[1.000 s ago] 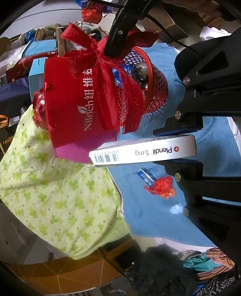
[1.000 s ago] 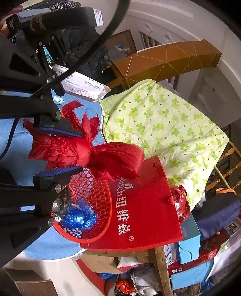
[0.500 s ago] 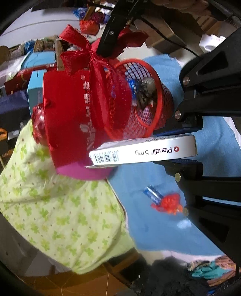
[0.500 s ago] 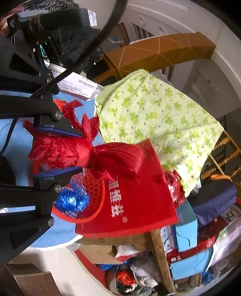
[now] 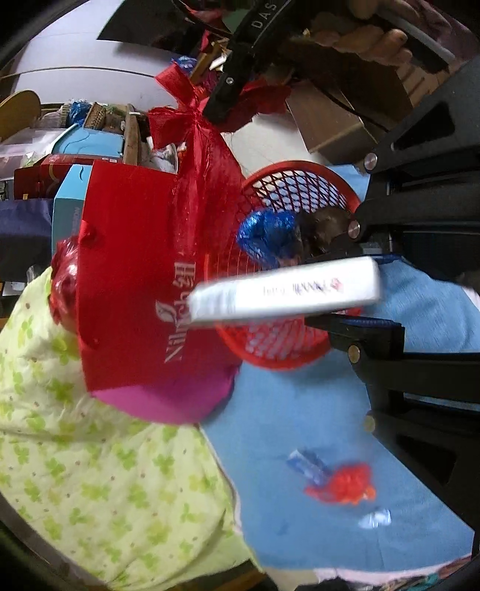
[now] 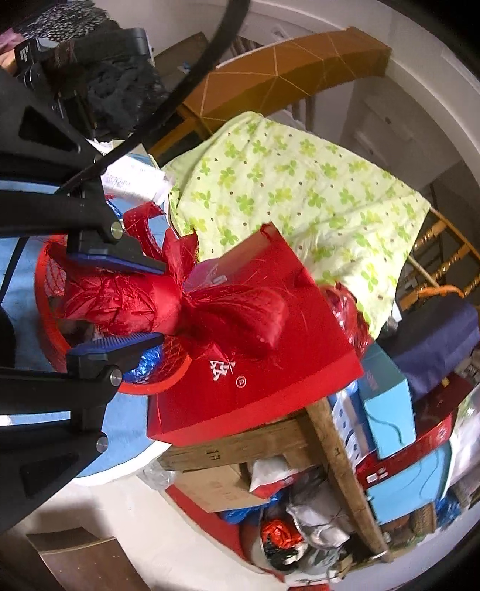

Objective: Collect trash
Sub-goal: 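Open the left tool to drop the Plendil box into the basket while the right releases the ribbon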

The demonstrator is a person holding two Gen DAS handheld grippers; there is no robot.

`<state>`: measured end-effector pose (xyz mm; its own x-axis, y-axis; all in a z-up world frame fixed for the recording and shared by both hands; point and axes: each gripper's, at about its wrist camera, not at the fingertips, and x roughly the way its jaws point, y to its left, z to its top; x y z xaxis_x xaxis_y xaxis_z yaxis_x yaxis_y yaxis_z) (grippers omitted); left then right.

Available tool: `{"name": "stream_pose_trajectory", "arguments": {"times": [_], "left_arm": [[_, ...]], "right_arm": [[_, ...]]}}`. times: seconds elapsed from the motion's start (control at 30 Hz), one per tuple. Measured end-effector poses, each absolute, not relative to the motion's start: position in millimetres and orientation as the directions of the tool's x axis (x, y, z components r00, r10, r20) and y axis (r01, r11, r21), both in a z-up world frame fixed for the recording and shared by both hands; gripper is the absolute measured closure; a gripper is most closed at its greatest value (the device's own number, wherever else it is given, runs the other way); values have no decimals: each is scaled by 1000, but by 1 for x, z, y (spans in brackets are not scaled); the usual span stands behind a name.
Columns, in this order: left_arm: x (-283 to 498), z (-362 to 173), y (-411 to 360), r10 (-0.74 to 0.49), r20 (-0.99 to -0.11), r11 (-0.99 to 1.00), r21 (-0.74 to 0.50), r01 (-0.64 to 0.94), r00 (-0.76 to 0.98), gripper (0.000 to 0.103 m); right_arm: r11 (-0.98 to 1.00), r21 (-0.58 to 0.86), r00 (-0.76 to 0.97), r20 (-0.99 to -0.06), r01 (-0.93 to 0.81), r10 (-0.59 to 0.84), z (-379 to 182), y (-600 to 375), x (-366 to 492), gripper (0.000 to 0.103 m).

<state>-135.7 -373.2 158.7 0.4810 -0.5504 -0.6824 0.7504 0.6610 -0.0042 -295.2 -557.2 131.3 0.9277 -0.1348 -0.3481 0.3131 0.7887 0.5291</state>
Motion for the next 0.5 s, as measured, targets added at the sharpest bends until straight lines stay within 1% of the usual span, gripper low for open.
{"name": "stream_pose_trajectory", "arguments": {"times": [0.17,0.3,0.4,0.43,0.47,0.5], "left_arm": [[-118,150,-395,-580,-685,645,-57,762,440,80],[-101,133,-405,-565,-711,659,-82,748,419,80],[-94,126,-398,-579,-710,659,-117,743,401,73],[-94,125,-396,-583,-705,658,-120,743,403,68],[-93,125,-393,-582,-701,663,-117,739,411,62],[-92,126,-388,-581,-698,669,-117,734,418,62]], "right_arm": [[760,560,920,-370,329,-126,123,-574,-275,69],[742,573,902,-419,349,-101,111,-582,-249,69],[728,583,884,-463,361,-67,103,-581,-227,67],[720,592,879,-473,361,-52,99,-580,-222,65],[711,605,877,-480,359,-35,97,-579,-218,54],[699,625,881,-473,347,-16,95,-576,-217,47]]}}
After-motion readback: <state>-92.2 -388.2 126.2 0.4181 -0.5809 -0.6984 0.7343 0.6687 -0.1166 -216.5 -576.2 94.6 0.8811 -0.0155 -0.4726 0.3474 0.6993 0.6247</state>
